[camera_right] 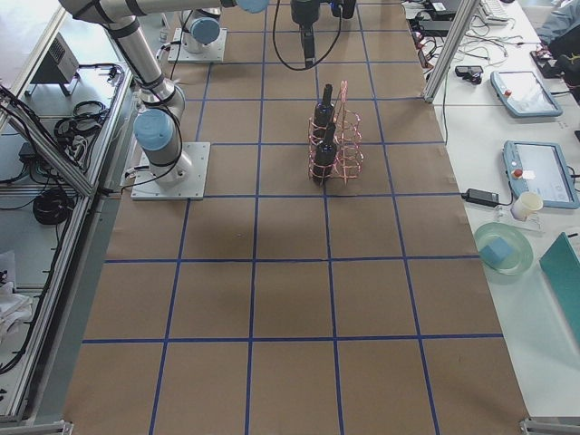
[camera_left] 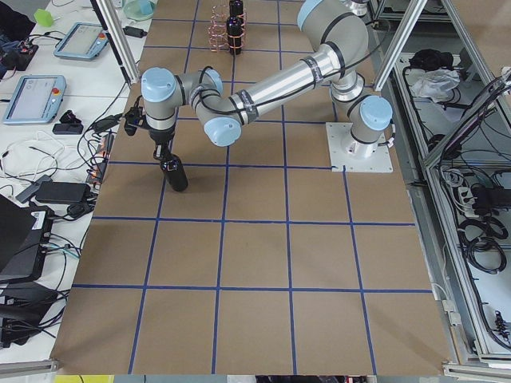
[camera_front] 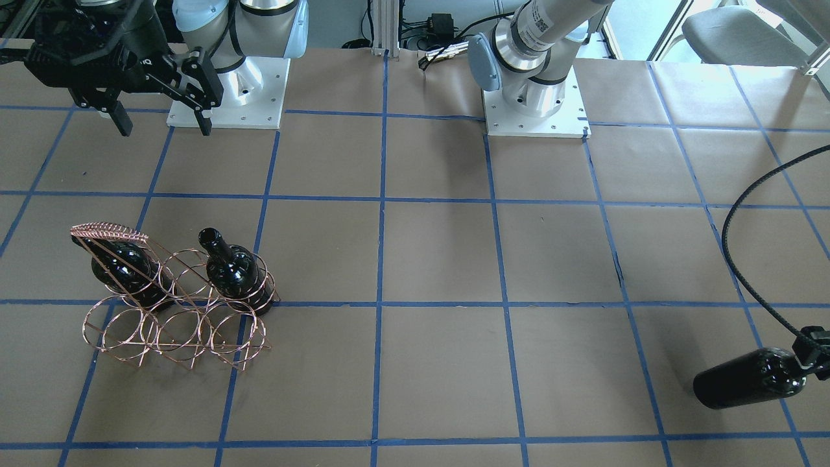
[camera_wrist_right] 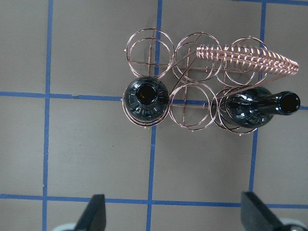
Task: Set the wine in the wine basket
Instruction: 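Carry the bottle with the left gripper toward the table center, set upright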
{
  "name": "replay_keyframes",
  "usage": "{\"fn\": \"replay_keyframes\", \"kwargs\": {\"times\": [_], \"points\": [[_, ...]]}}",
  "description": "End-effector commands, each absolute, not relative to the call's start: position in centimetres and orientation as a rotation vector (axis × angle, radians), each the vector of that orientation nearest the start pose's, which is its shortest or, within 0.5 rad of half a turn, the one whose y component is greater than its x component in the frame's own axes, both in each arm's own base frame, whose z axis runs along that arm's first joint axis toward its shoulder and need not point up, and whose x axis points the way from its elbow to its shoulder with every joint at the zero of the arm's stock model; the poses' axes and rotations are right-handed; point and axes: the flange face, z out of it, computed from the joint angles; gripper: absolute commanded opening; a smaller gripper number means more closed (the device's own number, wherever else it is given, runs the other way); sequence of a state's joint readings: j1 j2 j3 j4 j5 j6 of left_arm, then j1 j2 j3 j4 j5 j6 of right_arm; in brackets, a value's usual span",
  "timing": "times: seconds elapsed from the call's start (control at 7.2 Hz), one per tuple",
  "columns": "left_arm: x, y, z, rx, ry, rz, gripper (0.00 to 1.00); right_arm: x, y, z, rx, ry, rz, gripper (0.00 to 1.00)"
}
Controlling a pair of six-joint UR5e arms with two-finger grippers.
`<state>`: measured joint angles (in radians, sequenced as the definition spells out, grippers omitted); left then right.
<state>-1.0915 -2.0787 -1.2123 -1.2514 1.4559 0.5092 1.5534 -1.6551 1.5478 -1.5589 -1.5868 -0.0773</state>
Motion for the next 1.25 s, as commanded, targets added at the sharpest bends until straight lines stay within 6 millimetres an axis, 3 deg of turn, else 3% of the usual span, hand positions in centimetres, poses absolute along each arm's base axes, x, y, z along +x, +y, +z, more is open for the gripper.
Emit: {"fn": "replay_keyframes", "kwargs": {"times": [0.0, 0.28, 0.56, 0.83, 0.97, 1.11], "points": [[13.4, -68.9, 41.4, 0.004, 3.178, -0.282, 0.00, 12.3, -46.5, 53.8, -0.093, 3.157, -0.149, 1.00], [2.2, -66.6, 42.7, -0.076, 3.204, -0.257, 0.00, 12.4, -46.5, 53.8, -0.096, 3.158, -0.146, 1.00], [-6.9, -62.5, 42.9, -0.081, 3.226, -0.226, 0.00, 12.3, -46.5, 53.8, -0.091, 3.158, -0.146, 1.00], [-12.0, -58.2, 44.0, -0.118, 3.236, -0.221, 0.00, 12.3, -46.5, 53.8, -0.093, 3.161, -0.146, 1.00], [-14.4, -56.3, 43.6, -0.180, 3.244, -0.194, 0.00, 12.1, -46.5, 53.8, -0.091, 3.162, -0.146, 1.00], [-16.8, -54.6, 43.6, -0.134, 3.204, -0.279, 0.00, 12.1, -46.5, 53.8, -0.091, 3.163, -0.146, 1.00]]}}
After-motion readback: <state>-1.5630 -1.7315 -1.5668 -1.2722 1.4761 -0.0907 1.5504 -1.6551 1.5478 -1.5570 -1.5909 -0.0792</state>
